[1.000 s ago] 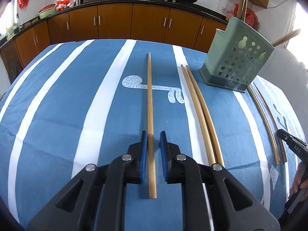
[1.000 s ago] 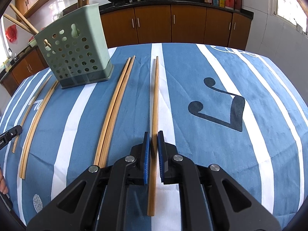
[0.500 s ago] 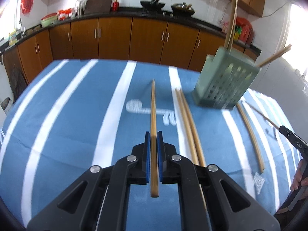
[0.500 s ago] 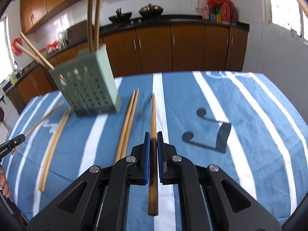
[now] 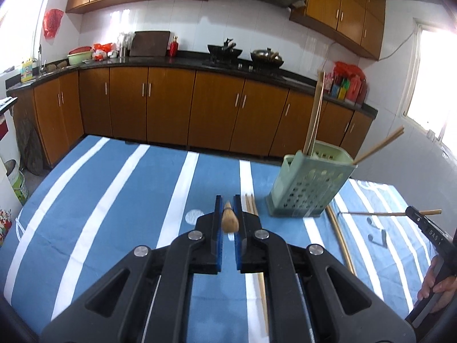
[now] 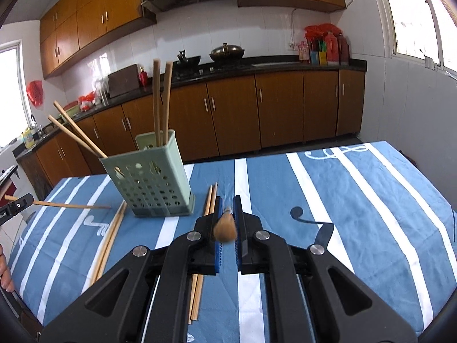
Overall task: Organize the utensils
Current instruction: 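Raise both held chopsticks upright and carry them over the green holder, then lower both chopsticks into the green holder and open both grippers, then move both open grippers back down to the remaining loose chopsticks, then close the left gripper on a chopstick while the right gripper grasps another, then raise both held chopsticks upright and carry them over the green holder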
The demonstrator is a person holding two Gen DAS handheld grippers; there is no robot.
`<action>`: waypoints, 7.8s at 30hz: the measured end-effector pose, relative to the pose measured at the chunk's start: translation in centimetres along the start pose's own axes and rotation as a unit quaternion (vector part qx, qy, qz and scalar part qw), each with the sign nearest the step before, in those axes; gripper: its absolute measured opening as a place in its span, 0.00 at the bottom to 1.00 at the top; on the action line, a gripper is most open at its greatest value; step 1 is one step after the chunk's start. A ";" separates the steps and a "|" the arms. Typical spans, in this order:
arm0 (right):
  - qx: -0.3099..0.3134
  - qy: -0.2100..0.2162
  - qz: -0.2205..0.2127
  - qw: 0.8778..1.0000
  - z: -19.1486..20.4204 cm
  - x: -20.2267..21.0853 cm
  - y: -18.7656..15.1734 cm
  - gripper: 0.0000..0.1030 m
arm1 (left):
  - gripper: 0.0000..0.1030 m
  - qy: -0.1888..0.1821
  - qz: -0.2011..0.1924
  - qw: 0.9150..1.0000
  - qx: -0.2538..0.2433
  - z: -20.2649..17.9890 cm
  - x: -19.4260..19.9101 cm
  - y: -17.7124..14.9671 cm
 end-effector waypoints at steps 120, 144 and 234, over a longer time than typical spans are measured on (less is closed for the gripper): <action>0.008 -0.078 0.173 0.982 -1.1 -8.9 -7.8 0.08 | 0.17 -0.041 0.169 0.984 -0.035 -3.9 -8.8 -9.3; 0.035 -0.050 0.164 0.985 0.0 -8.7 -7.8 0.08 | 0.08 0.061 0.165 0.984 -0.008 1.3 -11.2 -8.4; -0.004 -0.020 -0.007 1.000 -0.6 -0.6 0.7 0.08 | 0.08 0.025 -0.012 0.999 -0.034 -0.7 0.4 0.7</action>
Point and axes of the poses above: each gripper's, at about its wrist camera, not at the fingertips, and x roughly against the way its jaws point, z to its left, y to its top, the point moved 3 cm from there along -x, roughly the way its jaws point, and after that the axes turned 3 degrees about -y, right-handed, at the moved point
